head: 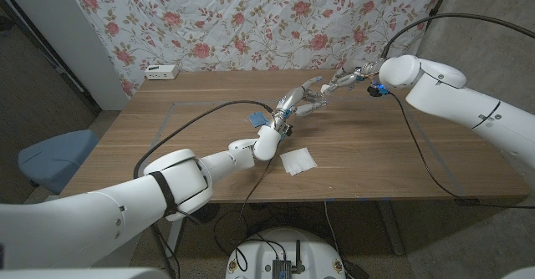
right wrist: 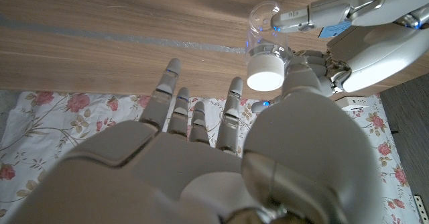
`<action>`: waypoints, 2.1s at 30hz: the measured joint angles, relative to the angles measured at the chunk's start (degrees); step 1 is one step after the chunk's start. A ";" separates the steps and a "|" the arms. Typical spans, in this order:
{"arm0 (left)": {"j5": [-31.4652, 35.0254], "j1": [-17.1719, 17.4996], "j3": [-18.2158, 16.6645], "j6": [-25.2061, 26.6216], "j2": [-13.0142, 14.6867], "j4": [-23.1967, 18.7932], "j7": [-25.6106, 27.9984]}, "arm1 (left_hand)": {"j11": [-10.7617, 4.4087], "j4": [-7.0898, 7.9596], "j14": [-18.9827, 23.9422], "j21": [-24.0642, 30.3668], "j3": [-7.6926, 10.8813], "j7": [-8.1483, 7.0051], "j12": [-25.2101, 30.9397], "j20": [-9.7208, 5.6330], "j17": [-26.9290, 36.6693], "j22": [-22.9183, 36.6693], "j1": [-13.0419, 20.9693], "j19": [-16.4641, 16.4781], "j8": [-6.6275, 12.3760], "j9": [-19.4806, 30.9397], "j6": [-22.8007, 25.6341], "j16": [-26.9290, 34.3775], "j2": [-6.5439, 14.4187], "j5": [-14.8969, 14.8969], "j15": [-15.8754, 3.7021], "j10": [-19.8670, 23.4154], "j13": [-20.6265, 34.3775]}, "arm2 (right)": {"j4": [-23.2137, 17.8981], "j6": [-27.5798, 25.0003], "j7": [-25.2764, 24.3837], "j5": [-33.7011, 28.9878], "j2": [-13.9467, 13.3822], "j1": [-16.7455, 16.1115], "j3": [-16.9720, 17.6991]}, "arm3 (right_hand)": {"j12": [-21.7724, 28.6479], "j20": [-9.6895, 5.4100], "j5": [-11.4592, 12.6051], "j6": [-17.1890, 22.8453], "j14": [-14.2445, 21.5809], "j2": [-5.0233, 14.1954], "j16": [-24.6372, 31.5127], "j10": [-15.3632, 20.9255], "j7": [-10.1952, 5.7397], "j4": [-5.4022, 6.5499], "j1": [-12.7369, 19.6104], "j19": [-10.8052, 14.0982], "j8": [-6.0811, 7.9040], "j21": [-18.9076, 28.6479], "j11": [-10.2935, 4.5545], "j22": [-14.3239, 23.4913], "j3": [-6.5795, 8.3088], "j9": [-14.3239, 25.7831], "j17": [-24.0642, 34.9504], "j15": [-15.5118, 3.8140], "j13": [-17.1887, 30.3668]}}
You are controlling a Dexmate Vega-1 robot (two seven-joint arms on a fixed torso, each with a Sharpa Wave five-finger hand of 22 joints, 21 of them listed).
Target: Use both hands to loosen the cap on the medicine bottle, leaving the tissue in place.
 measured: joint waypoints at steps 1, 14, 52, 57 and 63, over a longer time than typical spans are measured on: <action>0.00 -0.04 0.00 0.00 -0.04 0.09 0.00 | 0.00 0.00 0.00 0.00 0.00 0.00 0.00 0.00 0.00 0.00 0.00 0.00 0.00 0.00 0.00 0.00 0.00 0.00 0.00 0.00 0.00 | 0.00 0.00 0.00 -0.01 0.00 0.00 0.00 | 0.00 0.00 0.00 0.11 0.00 0.19 0.00 0.16 -0.03 -0.11 0.19 0.00 0.32 0.00 0.16 0.00 0.11 0.15 0.00 0.00 0.13; -0.28 -0.59 0.26 -0.21 -0.45 1.13 -0.34 | 0.00 0.00 0.00 0.00 -0.01 0.00 -0.15 -0.31 0.00 0.13 -0.16 -0.32 0.00 0.00 0.00 0.00 0.16 -0.04 0.00 0.00 0.00 | 0.38 -0.23 -0.91 -1.08 0.90 -0.49 0.05 | 0.44 0.07 0.00 1.85 0.61 0.94 0.00 1.29 -1.14 -1.19 1.55 0.75 1.43 0.00 -0.55 0.00 1.19 0.75 0.17 -0.62 0.15; -2.75 -2.08 2.07 -0.19 -1.91 4.28 -1.55 | 0.12 -0.12 0.01 -0.80 0.07 -0.40 0.01 -0.61 -0.01 0.12 -0.63 -0.63 0.00 0.00 0.82 0.00 -0.01 0.00 0.01 0.12 0.00 | 2.60 2.27 0.44 0.48 2.00 0.12 0.80 | -0.94 -0.03 -0.56 -4.52 -1.17 -0.13 -0.68 -2.64 2.55 -2.02 0.47 -0.46 -0.57 -0.45 2.11 0.00 2.03 1.54 0.15 0.10 0.42; -2.80 -2.14 2.34 -0.16 -1.92 4.31 -1.30 | 0.12 -0.10 0.01 -0.79 0.10 -0.40 0.00 -0.61 -0.01 0.12 -0.62 -0.63 0.00 0.00 0.82 0.00 -0.01 0.00 0.01 0.12 0.00 | 2.66 2.44 -0.06 0.88 2.00 -0.20 1.20 | -0.93 -0.20 -0.56 -3.86 -1.16 -0.11 -0.68 -2.32 2.74 -2.26 0.48 -0.63 -0.21 -0.45 2.44 0.00 2.27 1.54 0.15 0.10 0.41; -2.71 -2.15 2.57 -0.13 -1.85 4.10 -0.93 | 0.12 -0.09 0.01 -0.79 0.11 -0.40 -0.04 -0.61 -0.01 0.12 -0.61 -0.62 0.00 0.00 0.82 0.00 -0.01 0.00 0.01 0.11 0.00 | 2.76 2.56 -0.73 1.31 2.03 -0.58 1.58 | -0.67 -0.20 -0.56 -2.02 -1.16 0.46 -0.68 -1.66 2.09 -2.87 1.05 -0.63 0.58 -0.45 2.42 0.00 2.87 1.81 0.14 0.10 0.41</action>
